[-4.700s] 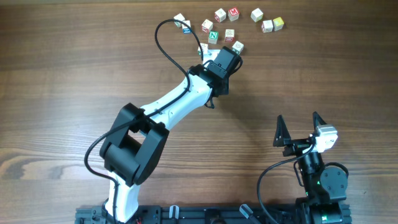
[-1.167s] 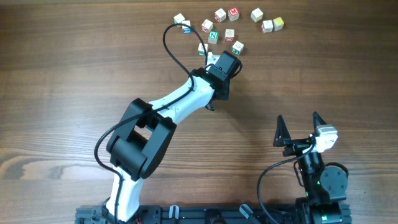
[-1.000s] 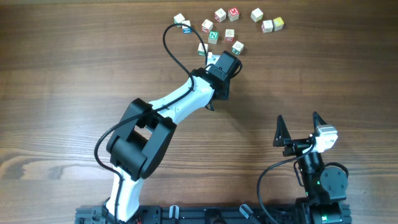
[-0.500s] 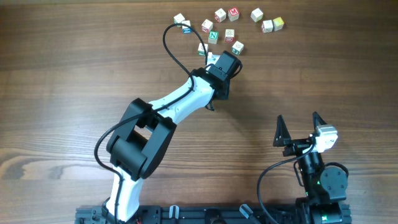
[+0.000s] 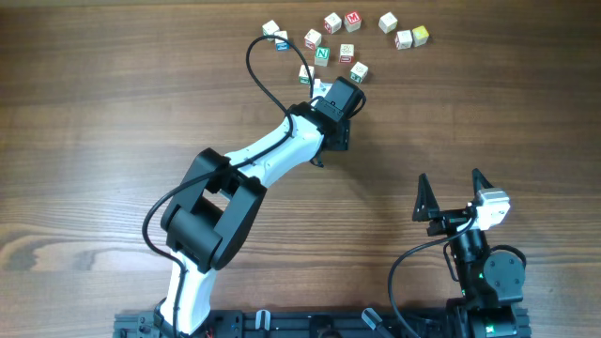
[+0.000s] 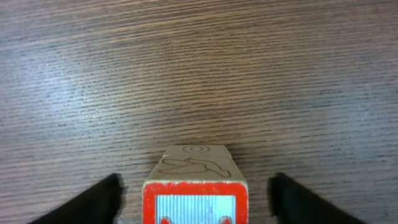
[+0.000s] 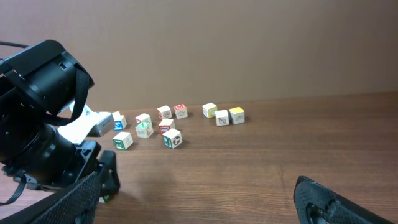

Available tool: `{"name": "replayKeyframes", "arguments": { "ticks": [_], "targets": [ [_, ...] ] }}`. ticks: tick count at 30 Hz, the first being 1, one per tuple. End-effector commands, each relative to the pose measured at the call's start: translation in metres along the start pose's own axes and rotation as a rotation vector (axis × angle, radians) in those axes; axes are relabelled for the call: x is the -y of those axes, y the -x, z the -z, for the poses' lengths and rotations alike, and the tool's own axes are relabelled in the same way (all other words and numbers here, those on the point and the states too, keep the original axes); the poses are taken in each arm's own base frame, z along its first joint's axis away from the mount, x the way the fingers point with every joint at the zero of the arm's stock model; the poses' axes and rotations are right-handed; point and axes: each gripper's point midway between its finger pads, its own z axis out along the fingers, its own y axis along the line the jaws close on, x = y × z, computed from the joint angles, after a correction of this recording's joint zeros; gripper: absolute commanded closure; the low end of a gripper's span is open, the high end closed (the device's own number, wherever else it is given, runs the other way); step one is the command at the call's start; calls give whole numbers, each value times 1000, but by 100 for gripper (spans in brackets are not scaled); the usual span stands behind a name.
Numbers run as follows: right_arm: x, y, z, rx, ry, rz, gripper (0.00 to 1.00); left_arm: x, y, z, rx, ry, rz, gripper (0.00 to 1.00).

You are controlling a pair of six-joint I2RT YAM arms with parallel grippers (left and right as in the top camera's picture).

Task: Form a tower

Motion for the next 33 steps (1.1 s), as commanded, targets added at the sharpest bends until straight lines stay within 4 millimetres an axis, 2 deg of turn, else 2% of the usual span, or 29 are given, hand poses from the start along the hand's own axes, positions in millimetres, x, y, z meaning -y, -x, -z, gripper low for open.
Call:
{"name": "replayKeyframes", "arguments": {
  "ticks": [1,5,9,12,13,14,16,20,21,23,24,28,30,33],
  "targets": [
    [-4,0,0,-1,19,4,0,-7,0,4,-3,11,6,0],
    [-4,0,0,-1,19,4,0,-9,5,22,9,5,32,0],
    [-4,0,0,-1,19,4,0,-15,12,51,27,1,95,0],
    [-4,0,0,0,19,4,0,-30,23,74,54,2,157,0],
    [-4,0,0,-1,19,4,0,-48,35,107,94,-2,195,0],
    [-4,0,0,0,19,4,0,-57,40,122,121,8,209,0],
    [-4,0,0,-1,19,4,0,-72,47,145,167,31,238,0],
    [-4,0,0,0,19,4,0,-125,55,201,276,106,428,0],
    [-4,0,0,-1,19,4,0,-136,54,209,287,118,467,0],
    [-4,0,0,-1,19,4,0,-157,49,219,289,153,535,0],
    [-4,0,0,-1,19,4,0,-175,43,221,279,197,593,0],
    [-4,0,0,-1,19,4,0,-208,21,212,209,281,723,0],
    [-4,0,0,-1,19,4,0,-214,11,202,175,294,760,0],
    [-4,0,0,-1,19,3,0,-213,-4,188,118,278,786,0]
  ]
}}
